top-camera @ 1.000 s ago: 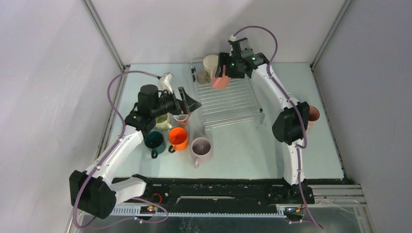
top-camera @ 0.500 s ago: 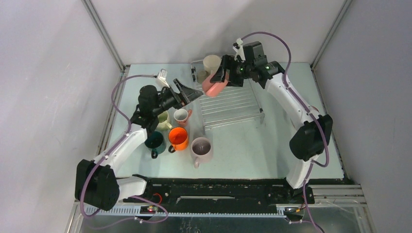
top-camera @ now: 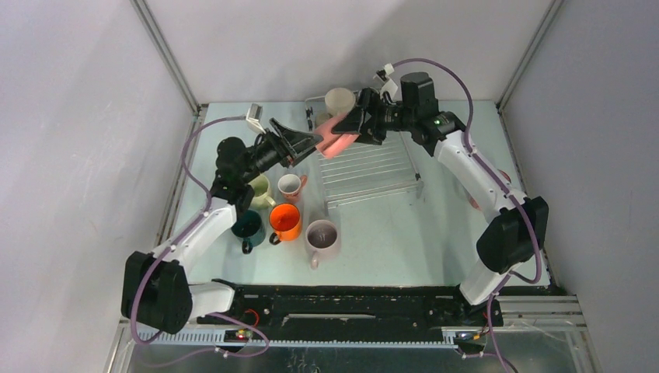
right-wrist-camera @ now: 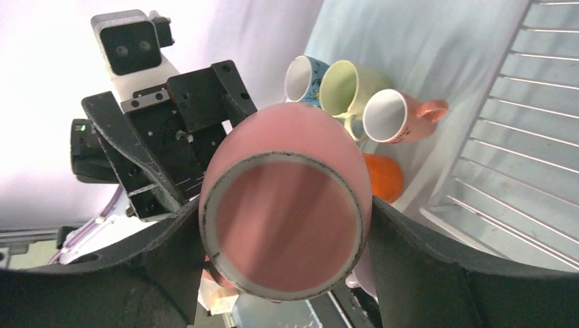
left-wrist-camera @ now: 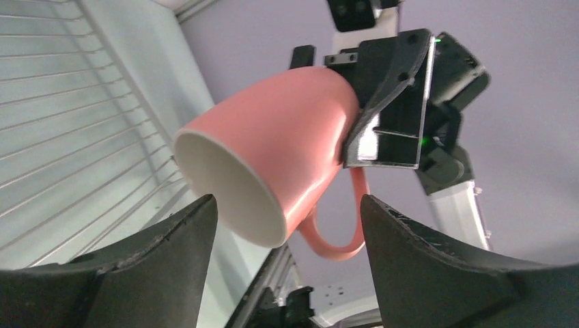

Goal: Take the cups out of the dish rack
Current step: Place the cup at the center of the board.

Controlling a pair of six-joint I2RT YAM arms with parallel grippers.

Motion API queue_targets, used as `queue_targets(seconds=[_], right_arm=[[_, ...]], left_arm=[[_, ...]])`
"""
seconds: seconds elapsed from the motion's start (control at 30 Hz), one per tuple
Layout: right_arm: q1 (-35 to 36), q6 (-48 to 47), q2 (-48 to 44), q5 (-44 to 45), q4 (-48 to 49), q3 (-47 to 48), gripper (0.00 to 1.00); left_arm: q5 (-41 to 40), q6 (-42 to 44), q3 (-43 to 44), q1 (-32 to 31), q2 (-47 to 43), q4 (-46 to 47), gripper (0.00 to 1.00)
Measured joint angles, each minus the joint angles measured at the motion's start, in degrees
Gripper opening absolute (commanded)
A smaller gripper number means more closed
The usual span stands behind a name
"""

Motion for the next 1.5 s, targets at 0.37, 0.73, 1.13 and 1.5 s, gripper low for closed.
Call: queue_targets(seconds=[0.37,0.73,1.13,1.5], right_arm=[[-0.22,8.57,-0.70,-6.93,11.15,-5.60,0.18],[-0.31,14.40,-2.16,-10.45,20.13,-8.17,0.18],[-0.24,16.09,-3.10,-11.08,22.84,-10.05,0.18],[-0.28,17.14,-4.98,-11.02,24.68,-12.87,0.48]], left_arm=[[4.28,-14.34,0.00,0.02,3.54,15.87,0.50],[6.14,-21.77,0.02,0.02,4.39,23.10,0.30],[7.37,-23.61,0.09,-0.31,4.94,24.09,0.00],[8.00,-23.98,0.13,-0.87,4.94,24.65,0.00]])
